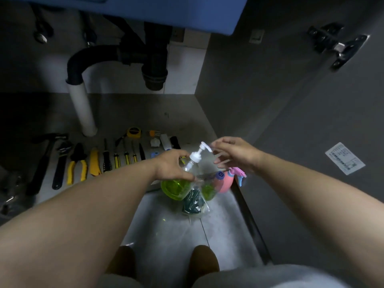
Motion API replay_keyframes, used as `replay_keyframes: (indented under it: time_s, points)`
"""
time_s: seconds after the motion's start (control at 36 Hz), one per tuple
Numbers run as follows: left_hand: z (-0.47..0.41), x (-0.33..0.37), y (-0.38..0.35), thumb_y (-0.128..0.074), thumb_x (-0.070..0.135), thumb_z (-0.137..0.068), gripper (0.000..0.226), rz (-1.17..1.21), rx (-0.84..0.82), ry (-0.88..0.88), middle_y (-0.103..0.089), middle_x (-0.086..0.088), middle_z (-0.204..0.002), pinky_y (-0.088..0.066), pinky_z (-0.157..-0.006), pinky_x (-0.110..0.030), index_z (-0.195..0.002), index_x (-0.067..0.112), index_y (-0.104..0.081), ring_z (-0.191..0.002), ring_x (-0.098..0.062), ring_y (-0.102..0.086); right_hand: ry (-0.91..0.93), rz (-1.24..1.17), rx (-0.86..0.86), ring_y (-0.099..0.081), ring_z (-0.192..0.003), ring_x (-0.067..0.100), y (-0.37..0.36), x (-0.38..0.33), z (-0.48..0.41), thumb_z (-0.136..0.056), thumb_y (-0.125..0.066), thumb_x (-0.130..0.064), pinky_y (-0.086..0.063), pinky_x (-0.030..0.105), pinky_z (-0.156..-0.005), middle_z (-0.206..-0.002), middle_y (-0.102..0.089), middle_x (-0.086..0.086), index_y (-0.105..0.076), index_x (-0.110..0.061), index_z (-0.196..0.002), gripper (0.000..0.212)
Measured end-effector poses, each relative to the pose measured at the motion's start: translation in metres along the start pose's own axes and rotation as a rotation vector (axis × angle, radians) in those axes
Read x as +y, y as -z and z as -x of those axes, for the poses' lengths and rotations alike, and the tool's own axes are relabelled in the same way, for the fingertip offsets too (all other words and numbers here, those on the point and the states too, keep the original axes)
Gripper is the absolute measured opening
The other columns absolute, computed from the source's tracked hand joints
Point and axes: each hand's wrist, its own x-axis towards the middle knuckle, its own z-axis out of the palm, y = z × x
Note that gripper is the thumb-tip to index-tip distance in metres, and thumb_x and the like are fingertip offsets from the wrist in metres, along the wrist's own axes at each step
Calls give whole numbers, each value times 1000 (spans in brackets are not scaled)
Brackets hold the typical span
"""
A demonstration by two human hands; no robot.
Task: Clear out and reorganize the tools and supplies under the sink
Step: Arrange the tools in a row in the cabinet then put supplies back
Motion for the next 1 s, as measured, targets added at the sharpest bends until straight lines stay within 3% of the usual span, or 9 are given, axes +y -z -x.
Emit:
replay_keyframes:
  time_s: [0.11, 0.17, 0.25, 0.31, 0.42, 0.64, 0.75, 0.86, 1.0]
  points:
    - [-6, -16, 4, -89, 38, -73, 51, 73, 150, 22, -69, 9, -95, -44, -64, -13, -118, 29, -68, -79, -6, -64, -138, 766, 68, -66, -73, 27, -2, 38, -28, -92, -67, -25, -54, 29, -50, -109, -64, 18, -53, -18, -135, 45]
    - [-11, -20, 5, -88, 48, -68, 49, 70, 231, 47, -66, 16, -88, -45, -67, -17, -111, 36, -68, -79, -6, -63, -180, 1002, 48, -68, -91, 32, -8, 57, -37, -91, -67, -32, -57, 32, -59, -134, -57, 19, -44, -21, -146, 60]
    - [-19, -21, 4, -76, 66, -53, 50, 64, 310, 98, -65, 21, -87, -53, -82, -27, -99, 50, -64, -86, -9, -65, -155, 1151, 57, -64, -108, 32, -21, 80, -47, -90, -63, -33, -56, 32, -84, -135, -58, 17, -51, -22, -140, 53]
    - [-24, -20, 3, -66, 74, -44, 72, 60, 336, 107, -67, 17, -94, -55, -91, -32, -112, 52, -63, -91, -14, -66, -113, 1155, 89, -60, -116, 31, -29, 90, -52, -91, -61, -24, -51, 32, -96, -129, -62, 16, -61, -22, -128, 37]
    - [-29, -12, 2, -61, 79, -39, 105, 62, 338, 135, -69, 5, -117, -53, -101, -38, -138, 41, -55, -107, -21, -66, -71, 1100, 86, -61, -114, 28, -35, 90, -56, -89, -60, -16, -50, 31, -96, -117, -69, 10, -68, -19, -110, 23]
    - [-27, 4, 0, -67, 74, -47, 88, 74, 324, 140, -70, 4, -117, -54, -98, -44, -127, 38, -60, -108, -24, -65, 98, 997, 101, -56, -81, 17, -21, 46, -48, -79, -72, -16, -36, 13, -61, -82, -67, 0, -68, -19, -90, 11]
    - [-29, 3, -2, -76, 68, -61, 88, 42, 380, 166, -65, 3, -128, -51, -102, -41, -140, 38, -52, -116, -25, -62, 107, 1025, 114, -58, -74, 16, -3, 15, -41, -79, -69, -19, -39, 19, -66, -71, -61, -10, -65, -26, -85, 10]
    - [-31, -9, 3, -81, 63, -68, 78, 49, 420, 164, -66, 5, -116, -49, -87, -32, -137, 37, -53, -102, -22, -61, 125, 1003, 204, -63, -79, 15, 19, -19, -50, -79, -70, -22, -42, 19, -70, -80, -68, -4, -68, -21, -81, 3]
    - [-41, -26, 17, -80, 67, -66, 90, 21, 440, 200, -66, 3, -127, -51, -97, -35, -145, 35, -50, -118, -24, -61, 126, 1069, 290, -64, -77, 21, 45, -46, -72, -81, -67, -29, -42, 19, -63, -73, -66, -2, -66, -19, -74, 12]
